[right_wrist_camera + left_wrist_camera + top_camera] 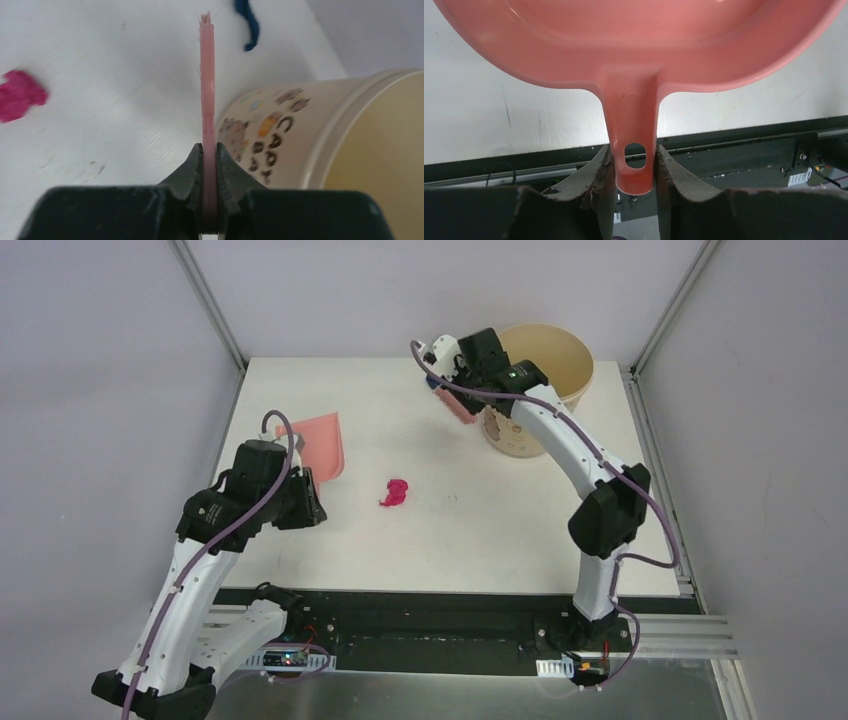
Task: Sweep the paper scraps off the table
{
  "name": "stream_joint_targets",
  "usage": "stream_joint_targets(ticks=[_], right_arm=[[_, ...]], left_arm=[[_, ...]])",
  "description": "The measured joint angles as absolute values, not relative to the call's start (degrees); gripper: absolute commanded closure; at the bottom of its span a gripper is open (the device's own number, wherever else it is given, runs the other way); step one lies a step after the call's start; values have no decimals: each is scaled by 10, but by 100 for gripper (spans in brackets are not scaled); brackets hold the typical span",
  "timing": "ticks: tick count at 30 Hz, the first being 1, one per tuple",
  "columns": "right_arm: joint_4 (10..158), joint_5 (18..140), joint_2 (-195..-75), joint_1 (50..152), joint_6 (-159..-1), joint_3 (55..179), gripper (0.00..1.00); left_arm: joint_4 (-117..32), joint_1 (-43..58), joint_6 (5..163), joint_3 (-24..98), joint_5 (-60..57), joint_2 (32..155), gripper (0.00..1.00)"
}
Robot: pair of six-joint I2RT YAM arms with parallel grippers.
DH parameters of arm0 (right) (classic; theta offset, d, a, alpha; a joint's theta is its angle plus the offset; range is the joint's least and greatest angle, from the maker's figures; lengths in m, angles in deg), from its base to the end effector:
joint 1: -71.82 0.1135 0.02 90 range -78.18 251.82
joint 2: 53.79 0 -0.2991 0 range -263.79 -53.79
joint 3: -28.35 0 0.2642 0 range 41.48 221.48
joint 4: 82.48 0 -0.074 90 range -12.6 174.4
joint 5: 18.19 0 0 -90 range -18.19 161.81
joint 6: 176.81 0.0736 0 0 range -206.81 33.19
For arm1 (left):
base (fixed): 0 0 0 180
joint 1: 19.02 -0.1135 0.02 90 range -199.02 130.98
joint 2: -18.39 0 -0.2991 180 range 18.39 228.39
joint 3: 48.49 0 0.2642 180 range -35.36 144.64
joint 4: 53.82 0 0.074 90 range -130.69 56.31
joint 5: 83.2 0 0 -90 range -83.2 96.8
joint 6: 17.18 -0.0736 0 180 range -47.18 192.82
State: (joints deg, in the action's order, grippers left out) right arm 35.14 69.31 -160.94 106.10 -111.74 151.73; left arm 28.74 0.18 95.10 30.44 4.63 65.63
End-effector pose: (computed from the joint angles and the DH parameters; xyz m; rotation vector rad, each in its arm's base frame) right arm 0.3853 0.2587 0.3668 -1.1553 2.0756 0.0263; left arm 0.1264 -0.0470 0.3574 -0.0502 2.4919 -0.3578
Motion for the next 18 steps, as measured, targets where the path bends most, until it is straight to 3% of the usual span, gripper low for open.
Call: stream_joint_targets(ticks=[8,18], right_arm=[[458,607,-1767,1050,-1252,1665,100],[661,522,-1918,1054,-1409,1703,100]], left_arm=[[309,5,966,247,1,648,100],[364,5,968,196,-46,666,100]])
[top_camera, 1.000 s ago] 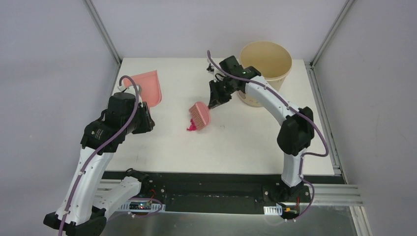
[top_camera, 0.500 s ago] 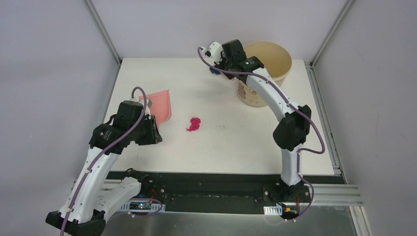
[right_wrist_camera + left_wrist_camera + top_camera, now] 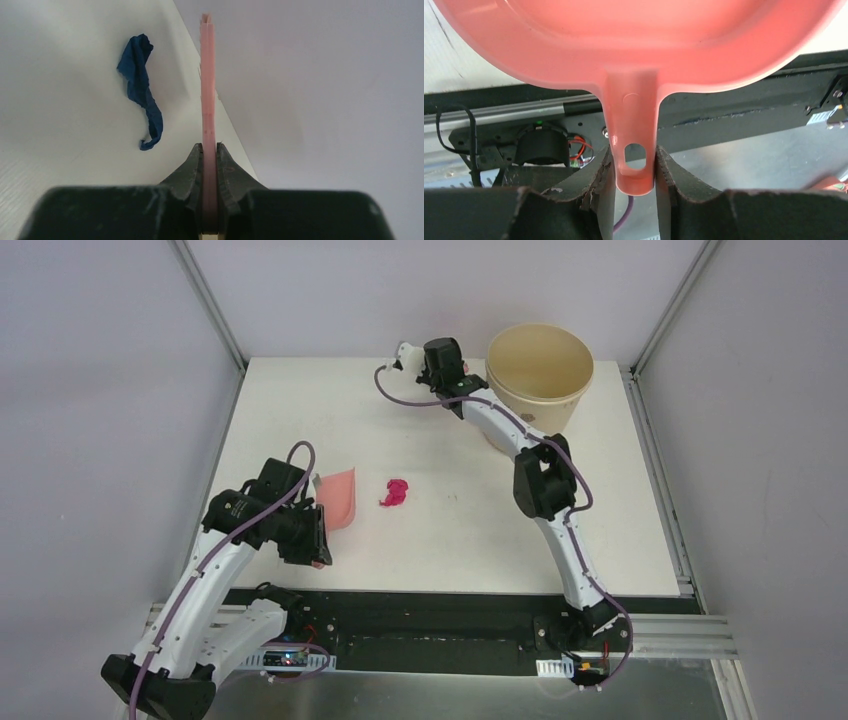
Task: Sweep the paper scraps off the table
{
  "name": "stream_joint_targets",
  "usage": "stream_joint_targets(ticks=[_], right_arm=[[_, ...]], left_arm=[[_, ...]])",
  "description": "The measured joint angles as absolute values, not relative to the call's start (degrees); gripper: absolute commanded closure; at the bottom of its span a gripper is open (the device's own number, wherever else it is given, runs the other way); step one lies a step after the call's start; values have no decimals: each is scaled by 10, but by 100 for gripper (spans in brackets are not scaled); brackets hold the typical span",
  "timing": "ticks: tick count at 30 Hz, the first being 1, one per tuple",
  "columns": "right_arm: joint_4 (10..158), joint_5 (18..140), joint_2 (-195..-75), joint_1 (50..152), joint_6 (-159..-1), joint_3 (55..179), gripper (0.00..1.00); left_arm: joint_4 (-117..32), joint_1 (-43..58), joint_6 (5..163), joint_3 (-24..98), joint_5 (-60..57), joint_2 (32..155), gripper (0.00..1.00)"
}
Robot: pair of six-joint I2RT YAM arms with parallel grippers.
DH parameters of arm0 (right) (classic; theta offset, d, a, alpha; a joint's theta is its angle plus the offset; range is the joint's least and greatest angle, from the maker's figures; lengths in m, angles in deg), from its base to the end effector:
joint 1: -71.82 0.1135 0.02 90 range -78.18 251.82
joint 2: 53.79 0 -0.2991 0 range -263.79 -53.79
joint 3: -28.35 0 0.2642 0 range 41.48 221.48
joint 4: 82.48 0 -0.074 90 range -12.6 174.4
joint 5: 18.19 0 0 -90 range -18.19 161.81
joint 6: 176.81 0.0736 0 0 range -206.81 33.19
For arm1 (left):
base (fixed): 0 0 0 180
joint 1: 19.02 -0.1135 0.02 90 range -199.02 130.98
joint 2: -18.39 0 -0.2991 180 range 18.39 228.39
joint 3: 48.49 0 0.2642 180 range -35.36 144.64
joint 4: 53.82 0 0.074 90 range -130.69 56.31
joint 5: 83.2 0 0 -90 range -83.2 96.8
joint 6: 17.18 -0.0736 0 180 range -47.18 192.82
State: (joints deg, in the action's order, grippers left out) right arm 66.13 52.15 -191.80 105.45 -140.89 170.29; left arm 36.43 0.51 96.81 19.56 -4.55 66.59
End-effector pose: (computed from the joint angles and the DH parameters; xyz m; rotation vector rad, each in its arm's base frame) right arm 0.5408 0.3300 0.2656 -1.2691 1.6333 -0.5725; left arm 0.1065 -0.0532 0.2885 -0.0623 2.8632 -0.4476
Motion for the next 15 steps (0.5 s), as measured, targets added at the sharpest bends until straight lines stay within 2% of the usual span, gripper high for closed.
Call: stream_joint_targets(ticks=[5,8,15], right_arm=[[672,511,-1980,1052,-1459,1718,100],[617,538,-1992,1051,-1468,1723,100],[500,616,-1937,1060,-1419,1710,100]], left_arm=[[400,9,956,192,-63,671,100],[421,24,953,191,-77,686,100],[466,54,951,211,-77,716,100]])
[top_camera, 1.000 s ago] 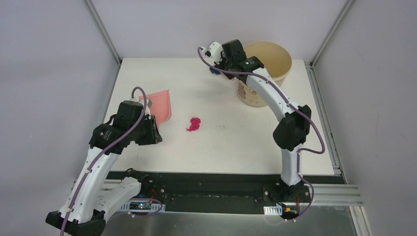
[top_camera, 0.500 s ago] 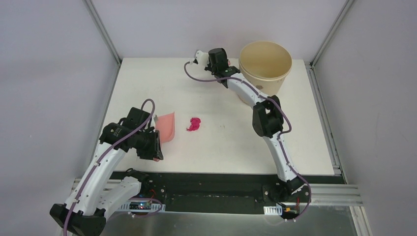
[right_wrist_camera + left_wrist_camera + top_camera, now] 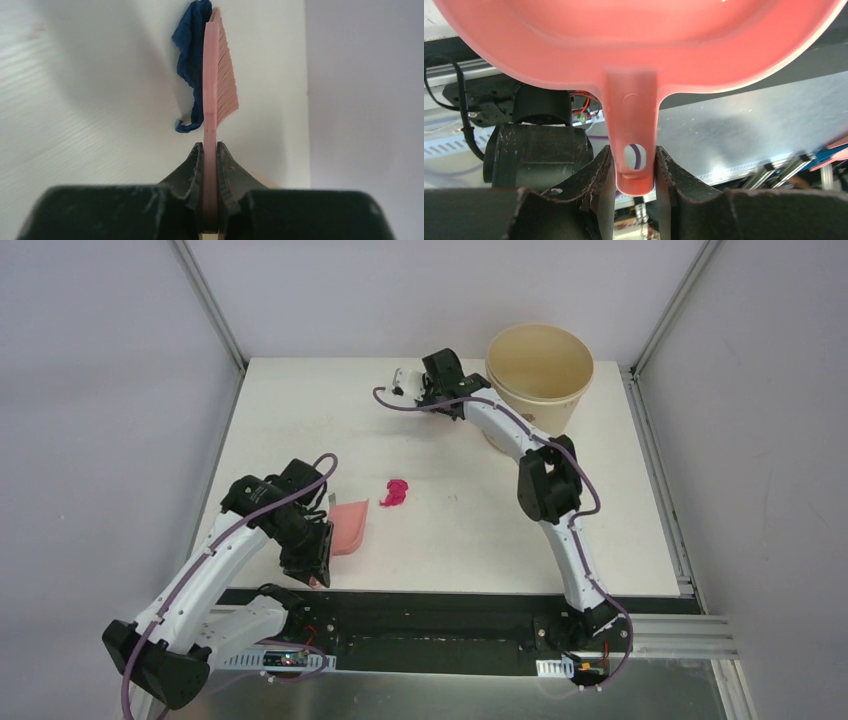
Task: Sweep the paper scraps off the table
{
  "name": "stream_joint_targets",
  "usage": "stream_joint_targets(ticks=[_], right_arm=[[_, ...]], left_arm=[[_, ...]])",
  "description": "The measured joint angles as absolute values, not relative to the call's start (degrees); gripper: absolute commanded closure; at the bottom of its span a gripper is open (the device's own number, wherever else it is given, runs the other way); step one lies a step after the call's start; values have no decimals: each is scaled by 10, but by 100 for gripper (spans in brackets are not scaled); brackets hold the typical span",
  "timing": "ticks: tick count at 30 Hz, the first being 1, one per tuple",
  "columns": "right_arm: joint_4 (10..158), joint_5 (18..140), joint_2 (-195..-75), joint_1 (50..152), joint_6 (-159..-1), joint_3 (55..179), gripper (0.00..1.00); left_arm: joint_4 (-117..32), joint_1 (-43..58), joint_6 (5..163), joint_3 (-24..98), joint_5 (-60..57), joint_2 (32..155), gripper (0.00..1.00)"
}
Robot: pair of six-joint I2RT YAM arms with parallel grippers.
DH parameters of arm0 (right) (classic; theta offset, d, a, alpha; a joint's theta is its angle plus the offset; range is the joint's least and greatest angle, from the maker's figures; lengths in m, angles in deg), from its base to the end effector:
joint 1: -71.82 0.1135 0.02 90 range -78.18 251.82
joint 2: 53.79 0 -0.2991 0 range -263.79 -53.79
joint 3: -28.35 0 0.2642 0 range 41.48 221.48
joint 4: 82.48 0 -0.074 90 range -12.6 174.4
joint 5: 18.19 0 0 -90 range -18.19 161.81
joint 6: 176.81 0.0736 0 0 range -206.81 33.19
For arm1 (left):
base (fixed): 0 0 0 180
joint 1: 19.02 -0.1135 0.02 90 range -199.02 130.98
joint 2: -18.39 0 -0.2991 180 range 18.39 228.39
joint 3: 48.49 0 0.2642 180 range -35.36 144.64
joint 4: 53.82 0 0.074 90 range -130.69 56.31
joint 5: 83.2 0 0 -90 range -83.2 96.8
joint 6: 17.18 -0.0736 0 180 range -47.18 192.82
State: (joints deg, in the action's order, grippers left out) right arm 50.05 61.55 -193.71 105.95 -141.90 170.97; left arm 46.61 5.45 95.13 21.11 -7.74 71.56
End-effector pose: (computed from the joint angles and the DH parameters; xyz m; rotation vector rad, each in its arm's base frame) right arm 0.5179 0.3352 0.2154 -1.6002 1.7482 -0.3885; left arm 0.0918 -0.0621 0.2832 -0.0793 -3.1061 0.4284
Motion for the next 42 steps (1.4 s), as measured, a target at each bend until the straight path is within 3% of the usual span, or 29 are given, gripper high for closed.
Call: stream_joint_targets(ticks=[8,13,29,35,42], right_arm=[[363,780,-1759,1082,-1271,1570,100],[310,847,-1710,1082,-1176,1540,100],[311,756,-1737,1059,-1084,1612,100],[277,819,-1791,1068,-1077,1640,100],[210,901,-1758,1130,-1088,1607,100]], left_arm=[[483,185,977,217,-65,799,100],[482,224,988,217,-33,874,100],[352,242,949,258,-12,1096,100],[334,242,940,279,-9,1128,100],[313,242,929,290,-5,1172,100]])
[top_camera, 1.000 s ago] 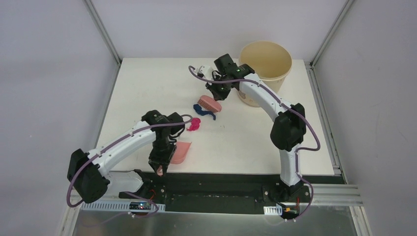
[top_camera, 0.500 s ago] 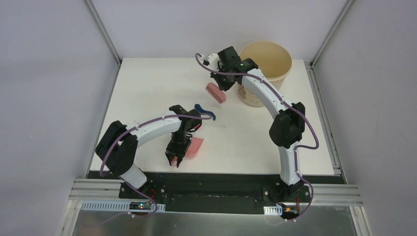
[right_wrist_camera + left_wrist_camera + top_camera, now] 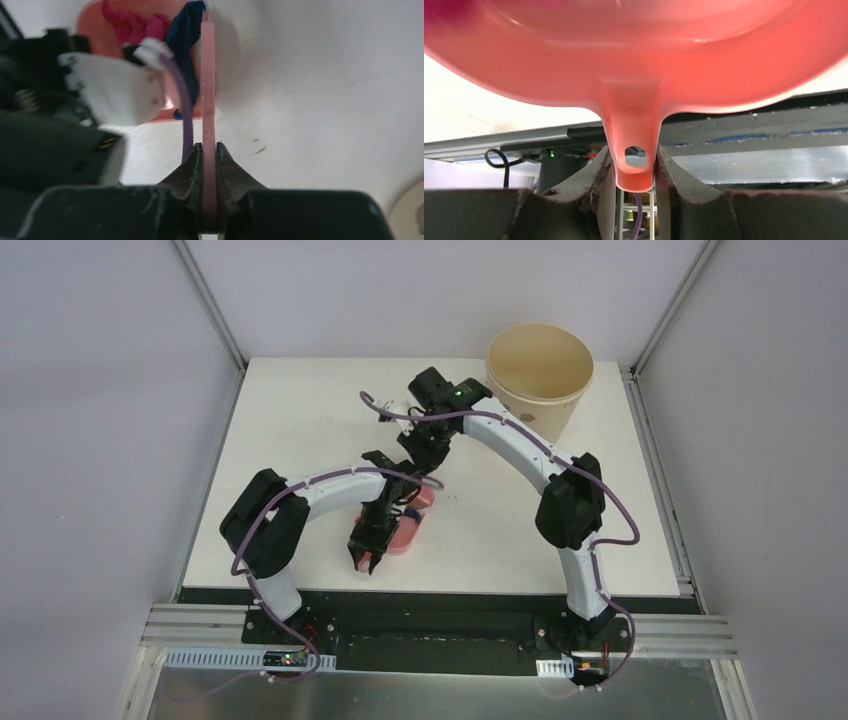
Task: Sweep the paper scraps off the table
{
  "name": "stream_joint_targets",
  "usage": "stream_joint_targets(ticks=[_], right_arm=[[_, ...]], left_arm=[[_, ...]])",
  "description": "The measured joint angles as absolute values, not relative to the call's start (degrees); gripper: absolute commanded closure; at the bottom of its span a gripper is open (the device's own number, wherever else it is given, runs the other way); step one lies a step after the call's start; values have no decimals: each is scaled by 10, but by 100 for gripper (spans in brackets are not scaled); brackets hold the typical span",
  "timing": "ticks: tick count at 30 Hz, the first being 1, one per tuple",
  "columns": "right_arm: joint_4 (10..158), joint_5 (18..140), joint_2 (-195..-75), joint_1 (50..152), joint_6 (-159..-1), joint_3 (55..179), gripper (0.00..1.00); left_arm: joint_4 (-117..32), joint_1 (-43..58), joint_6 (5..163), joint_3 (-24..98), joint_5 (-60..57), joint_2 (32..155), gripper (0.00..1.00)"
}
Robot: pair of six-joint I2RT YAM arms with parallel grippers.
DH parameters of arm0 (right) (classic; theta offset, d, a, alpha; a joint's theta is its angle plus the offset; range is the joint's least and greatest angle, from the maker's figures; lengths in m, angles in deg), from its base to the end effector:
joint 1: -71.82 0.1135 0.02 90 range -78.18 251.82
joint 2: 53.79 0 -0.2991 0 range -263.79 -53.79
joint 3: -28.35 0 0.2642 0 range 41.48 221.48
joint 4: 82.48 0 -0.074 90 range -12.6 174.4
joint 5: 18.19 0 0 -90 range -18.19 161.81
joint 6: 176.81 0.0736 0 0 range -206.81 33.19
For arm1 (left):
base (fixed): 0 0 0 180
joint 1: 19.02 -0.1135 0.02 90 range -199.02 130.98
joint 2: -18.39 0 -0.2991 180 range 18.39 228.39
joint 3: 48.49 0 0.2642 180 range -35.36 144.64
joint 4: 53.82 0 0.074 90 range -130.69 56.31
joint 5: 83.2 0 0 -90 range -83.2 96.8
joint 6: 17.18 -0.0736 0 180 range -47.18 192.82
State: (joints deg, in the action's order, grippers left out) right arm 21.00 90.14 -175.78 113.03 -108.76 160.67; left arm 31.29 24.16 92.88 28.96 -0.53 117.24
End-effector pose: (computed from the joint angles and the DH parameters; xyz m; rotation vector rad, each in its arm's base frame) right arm 0.3582 0.3445 0.2829 -1.5130 2.2834 0.5320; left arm 0.1906 -0.1918 0.1717 -0.5412 -2.7771 -0.0609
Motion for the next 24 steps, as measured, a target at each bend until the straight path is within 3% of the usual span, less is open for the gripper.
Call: stream_joint_targets(ticks=[5,24], right_arm=[[173,912,-1699,1164,-1086,1546,100],[130,897,-1610,1057,-1032,1545,100]], left_arm=[[318,246,925,291,6,1179,100],[216,264,911,292,70,1129,100]])
